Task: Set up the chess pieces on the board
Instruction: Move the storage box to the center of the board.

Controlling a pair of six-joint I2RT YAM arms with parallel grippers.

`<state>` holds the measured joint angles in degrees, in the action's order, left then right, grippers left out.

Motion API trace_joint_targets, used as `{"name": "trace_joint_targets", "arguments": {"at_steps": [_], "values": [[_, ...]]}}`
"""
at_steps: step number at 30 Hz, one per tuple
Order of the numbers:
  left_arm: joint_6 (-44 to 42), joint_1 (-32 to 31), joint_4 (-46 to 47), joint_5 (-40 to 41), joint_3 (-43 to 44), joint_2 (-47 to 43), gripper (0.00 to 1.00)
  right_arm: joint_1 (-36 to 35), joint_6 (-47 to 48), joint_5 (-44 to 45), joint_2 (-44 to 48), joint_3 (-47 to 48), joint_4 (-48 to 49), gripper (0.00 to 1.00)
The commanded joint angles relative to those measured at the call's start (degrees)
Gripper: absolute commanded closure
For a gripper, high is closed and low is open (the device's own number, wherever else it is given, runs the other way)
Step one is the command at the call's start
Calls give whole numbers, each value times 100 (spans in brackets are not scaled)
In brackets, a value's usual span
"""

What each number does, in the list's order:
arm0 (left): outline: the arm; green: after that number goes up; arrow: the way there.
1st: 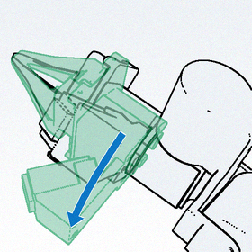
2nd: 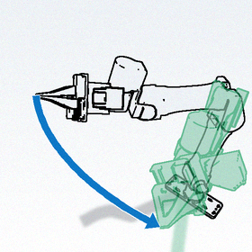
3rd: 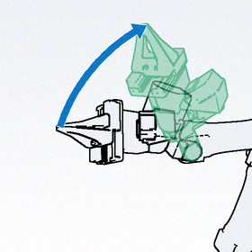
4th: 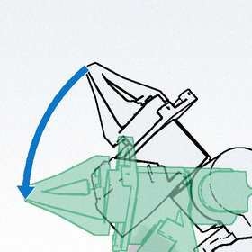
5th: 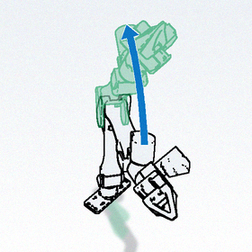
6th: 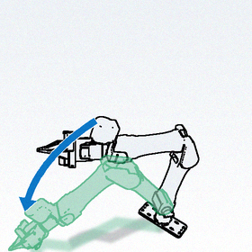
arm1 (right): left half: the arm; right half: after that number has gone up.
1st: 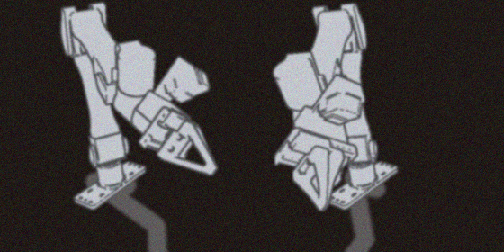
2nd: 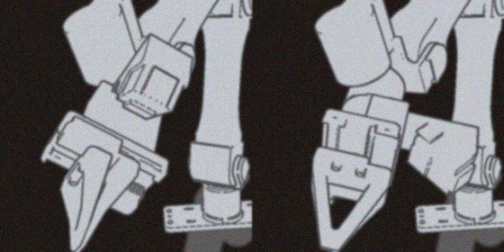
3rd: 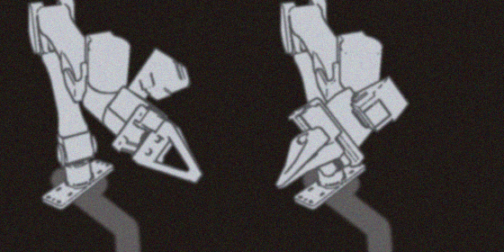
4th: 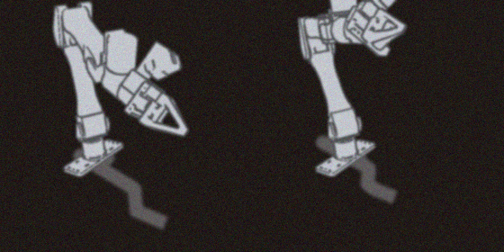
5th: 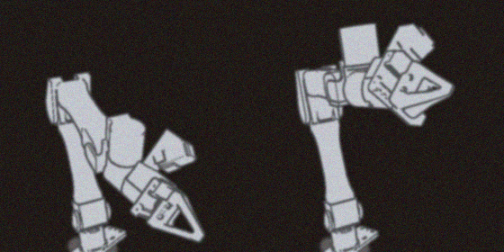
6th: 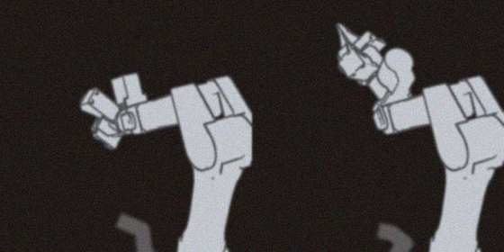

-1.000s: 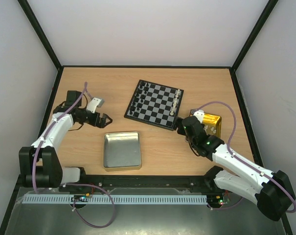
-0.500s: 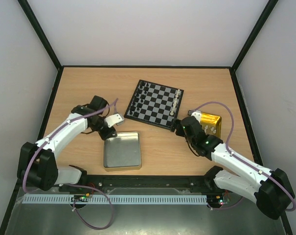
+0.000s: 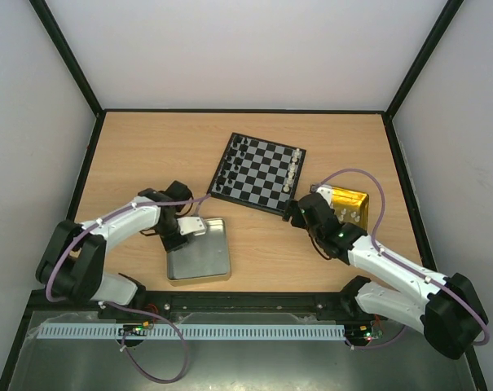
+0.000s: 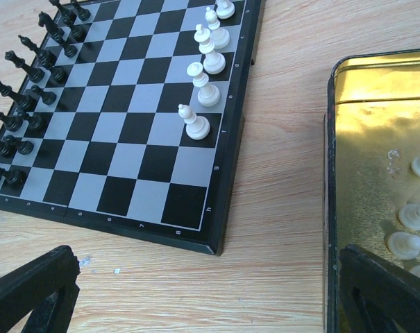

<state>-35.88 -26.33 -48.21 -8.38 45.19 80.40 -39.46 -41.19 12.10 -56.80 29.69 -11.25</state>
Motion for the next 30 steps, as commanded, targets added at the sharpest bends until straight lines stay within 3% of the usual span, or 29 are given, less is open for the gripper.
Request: {"name": "trace_joint_targets", "arguments": {"at_steps": [1, 9, 16, 19, 23, 25, 26, 28, 29, 30], "values": [[-385, 218, 206, 1291, -250, 134, 98, -25, 32, 38, -48, -43, 123, 2], [-1439, 2107, 911, 2328, 987, 954, 98, -23, 41, 49, -464, 33, 339, 2], [-1556, 3405, 1360, 2997, 3440, 2813, 98, -21, 61, 284, -837, 367, 269, 1], [-1295, 3476, 970, 2581, 4206, 2907, 97, -18, 67, 497, -819, 472, 234, 1], [-1108, 3370, 1114, 2012, 4104, 2296, 94, -15, 68, 767, -774, 634, 235, 1], [-926, 3340, 1078, 1801, 4218, 2079, 81, -10, 2, 957, -816, 758, 201, 3], [-810, 3329, 915, 1644, 4370, 1977, 80, -8, -24, 1058, -854, 860, 163, 5], [-500, 3303, 462, 1017, 4854, 1813, 80, 20, -37, 1124, -916, 994, 201, 13], [-373, 3276, 193, 634, 5135, 1760, 79, 73, -75, 1169, -950, 1062, 217, 20], [-255, 3228, -113, 169, 5442, 1719, 77, 166, -126, 1183, -977, 1125, 238, 34]]}}
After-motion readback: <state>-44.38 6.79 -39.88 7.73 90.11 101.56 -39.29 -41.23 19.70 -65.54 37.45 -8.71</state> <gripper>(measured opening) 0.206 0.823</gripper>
